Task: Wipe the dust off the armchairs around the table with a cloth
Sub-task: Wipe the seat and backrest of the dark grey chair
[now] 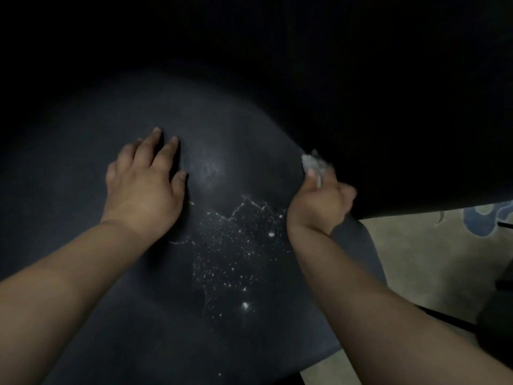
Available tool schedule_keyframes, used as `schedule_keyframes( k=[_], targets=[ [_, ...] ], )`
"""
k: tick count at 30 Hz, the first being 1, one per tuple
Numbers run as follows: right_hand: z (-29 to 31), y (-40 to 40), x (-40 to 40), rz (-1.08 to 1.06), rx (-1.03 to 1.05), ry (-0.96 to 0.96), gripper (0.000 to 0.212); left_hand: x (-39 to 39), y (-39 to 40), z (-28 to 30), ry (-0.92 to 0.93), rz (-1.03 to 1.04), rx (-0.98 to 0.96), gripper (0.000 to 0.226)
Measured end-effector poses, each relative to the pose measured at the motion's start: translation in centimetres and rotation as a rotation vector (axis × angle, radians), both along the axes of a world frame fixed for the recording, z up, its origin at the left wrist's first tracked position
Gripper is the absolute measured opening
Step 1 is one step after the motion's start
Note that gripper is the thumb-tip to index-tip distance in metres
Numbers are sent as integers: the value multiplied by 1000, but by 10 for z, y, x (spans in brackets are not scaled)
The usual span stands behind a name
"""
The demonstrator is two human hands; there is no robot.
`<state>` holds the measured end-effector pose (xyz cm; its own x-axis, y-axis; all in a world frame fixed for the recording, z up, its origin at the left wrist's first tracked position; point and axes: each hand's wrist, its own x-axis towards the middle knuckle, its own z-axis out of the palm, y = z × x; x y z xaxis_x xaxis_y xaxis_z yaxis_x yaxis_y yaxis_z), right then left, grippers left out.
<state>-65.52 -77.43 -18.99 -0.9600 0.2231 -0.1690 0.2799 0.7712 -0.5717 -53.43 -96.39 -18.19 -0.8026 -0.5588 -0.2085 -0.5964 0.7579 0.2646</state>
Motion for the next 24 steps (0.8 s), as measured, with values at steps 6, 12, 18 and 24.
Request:
schedule_keyframes(
  k=[6,12,18,24],
  targets=[
    [6,11,10,322,41,92,44,2,-3,-1,20,-9,6,54],
    [-1,-34,-31,-249,53,-179,42,2,-1,0,32,-7,16,55],
    [5,-18,-6,318,-29,17,41,3,-1,2,28,-3,31,56],
    [-8,-37,-33,129,22,-62,42,3,-3,2,23,-19,32,57]
  ],
)
